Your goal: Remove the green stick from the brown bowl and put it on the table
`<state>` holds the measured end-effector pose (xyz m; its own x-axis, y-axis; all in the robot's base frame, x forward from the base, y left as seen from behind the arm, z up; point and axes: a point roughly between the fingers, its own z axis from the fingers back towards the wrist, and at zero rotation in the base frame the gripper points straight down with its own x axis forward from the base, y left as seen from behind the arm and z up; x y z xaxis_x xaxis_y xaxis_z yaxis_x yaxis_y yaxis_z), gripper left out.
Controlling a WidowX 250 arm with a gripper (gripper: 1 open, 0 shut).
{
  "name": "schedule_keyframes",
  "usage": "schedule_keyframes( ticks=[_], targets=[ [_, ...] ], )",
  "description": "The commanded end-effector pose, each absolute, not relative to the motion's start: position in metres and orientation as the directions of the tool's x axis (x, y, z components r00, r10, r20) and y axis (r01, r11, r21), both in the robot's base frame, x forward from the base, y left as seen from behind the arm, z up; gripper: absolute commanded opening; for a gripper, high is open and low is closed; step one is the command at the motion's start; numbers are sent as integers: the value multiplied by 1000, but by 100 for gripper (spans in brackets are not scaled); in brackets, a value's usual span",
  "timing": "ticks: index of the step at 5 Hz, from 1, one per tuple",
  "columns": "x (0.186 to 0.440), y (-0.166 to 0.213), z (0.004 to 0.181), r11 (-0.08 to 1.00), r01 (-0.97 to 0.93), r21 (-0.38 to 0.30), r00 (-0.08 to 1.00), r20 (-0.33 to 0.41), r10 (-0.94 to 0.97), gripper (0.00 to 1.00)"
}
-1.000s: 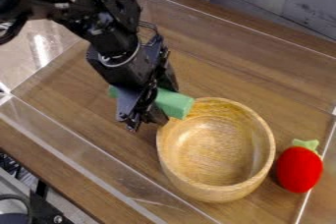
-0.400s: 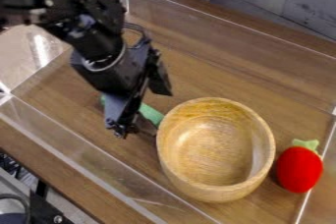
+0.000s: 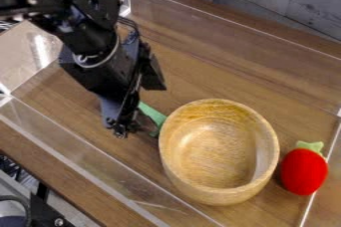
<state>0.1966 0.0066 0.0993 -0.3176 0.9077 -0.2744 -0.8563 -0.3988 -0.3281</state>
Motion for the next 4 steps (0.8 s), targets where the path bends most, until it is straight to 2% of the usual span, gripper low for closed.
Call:
schedule_keyframes(
  ticks=[1, 2, 4],
  targets=[
    [205, 6, 106, -366, -862, -351, -271, -292, 917, 100],
    [206, 6, 103, -342, -874, -346, -238, -308, 921, 100],
    [215, 15, 95, -389, -855, -342, -280, -326, 903, 100]
  ],
)
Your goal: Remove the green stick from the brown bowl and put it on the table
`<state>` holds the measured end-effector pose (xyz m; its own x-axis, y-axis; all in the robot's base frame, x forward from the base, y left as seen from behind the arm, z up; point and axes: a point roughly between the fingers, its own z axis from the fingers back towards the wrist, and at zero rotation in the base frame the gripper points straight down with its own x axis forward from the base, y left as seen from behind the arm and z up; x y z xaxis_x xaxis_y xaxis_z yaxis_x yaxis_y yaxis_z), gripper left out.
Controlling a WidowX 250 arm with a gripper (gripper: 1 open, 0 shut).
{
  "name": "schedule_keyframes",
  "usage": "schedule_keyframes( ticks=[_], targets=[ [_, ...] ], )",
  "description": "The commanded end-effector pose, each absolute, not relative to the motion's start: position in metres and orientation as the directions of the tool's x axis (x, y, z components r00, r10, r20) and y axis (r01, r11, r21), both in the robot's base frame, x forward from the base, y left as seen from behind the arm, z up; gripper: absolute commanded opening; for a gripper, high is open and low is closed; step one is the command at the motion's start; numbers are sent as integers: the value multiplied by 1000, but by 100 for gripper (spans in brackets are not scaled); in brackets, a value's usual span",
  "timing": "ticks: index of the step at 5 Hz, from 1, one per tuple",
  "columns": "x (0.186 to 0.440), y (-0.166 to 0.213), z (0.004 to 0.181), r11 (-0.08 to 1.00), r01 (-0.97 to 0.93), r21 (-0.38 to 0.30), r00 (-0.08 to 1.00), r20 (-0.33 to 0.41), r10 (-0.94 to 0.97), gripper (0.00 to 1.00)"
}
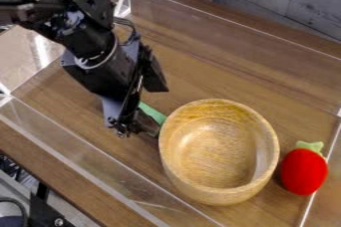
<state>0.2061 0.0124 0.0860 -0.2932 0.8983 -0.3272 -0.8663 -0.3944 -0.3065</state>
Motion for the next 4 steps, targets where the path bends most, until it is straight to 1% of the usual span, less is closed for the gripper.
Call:
schedule_keyframes(
  ticks=[1, 2, 3, 4],
  targets=[
    [225, 26, 104, -370, -864, -340, -256, -336, 906, 100],
    [238, 35, 117, -355, -873, -334, -231, -359, 904, 100],
    [245, 29, 114, -367, -875, -315, -243, -368, 897, 100],
    [246, 25, 104, -383, -872, -304, -267, -359, 894, 100]
  ],
)
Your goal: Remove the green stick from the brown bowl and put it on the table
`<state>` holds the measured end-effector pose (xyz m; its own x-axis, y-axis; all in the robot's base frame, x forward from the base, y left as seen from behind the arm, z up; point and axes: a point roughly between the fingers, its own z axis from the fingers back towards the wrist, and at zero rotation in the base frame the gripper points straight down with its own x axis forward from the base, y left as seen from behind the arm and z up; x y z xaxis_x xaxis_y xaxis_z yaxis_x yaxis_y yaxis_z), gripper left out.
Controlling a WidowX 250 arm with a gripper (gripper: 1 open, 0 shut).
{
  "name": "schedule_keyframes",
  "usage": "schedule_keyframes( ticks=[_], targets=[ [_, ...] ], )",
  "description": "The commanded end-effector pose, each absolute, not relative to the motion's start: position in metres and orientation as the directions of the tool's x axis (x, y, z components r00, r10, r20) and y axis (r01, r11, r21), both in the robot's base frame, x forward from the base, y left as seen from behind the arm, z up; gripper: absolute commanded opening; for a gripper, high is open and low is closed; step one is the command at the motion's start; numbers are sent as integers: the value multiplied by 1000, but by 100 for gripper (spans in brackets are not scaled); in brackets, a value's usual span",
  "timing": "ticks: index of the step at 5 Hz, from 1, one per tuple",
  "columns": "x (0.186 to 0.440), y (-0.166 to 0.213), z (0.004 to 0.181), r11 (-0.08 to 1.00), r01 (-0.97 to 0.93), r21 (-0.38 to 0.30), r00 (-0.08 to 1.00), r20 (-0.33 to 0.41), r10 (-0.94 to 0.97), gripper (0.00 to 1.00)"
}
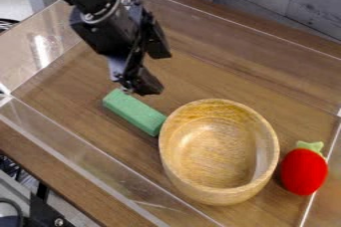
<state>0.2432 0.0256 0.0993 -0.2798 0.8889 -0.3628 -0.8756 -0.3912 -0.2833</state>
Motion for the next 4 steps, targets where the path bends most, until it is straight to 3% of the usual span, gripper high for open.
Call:
schedule_keyframes(
  ticks=[1, 3, 4],
  targets=[
    [258, 23, 95, -398, -871, -289, -290, -352, 890, 0],
    [276, 23, 70, -390, -886, -250, -300, -333, 894, 0],
    [280, 27, 61, -367, -898, -242, -281, -328, 902, 100]
  ],
)
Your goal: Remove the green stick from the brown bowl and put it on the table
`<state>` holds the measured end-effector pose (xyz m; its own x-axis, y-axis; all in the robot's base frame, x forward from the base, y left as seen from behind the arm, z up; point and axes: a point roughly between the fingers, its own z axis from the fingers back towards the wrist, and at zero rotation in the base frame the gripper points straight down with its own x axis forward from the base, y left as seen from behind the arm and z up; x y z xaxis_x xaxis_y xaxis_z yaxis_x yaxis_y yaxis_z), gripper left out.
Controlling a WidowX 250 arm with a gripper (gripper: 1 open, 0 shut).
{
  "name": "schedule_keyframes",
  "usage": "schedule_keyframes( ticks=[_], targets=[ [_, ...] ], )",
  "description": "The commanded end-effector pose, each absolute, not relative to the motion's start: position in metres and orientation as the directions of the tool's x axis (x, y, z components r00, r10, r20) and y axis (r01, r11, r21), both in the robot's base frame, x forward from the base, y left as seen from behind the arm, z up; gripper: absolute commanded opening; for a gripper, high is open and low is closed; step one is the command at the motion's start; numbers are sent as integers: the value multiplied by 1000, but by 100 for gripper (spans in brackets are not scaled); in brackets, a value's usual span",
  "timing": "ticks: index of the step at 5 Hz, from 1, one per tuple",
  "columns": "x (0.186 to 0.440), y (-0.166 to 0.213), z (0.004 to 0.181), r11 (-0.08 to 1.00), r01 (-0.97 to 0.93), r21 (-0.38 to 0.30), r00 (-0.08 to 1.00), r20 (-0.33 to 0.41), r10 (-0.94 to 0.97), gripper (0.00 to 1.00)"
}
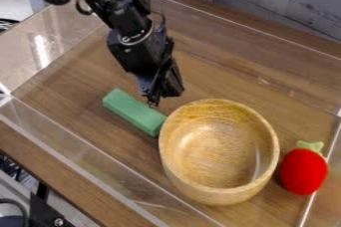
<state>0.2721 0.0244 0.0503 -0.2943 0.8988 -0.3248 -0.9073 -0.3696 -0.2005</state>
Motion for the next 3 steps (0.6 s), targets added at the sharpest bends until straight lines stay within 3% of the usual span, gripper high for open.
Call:
schedule_keyframes(
  ticks=[1, 3],
  targets=[
    [278, 24, 56, -362, -903, -230, -280, -324, 904, 100],
    [270, 21, 50, -351, -912, -210, -278, -312, 908, 100]
  ],
)
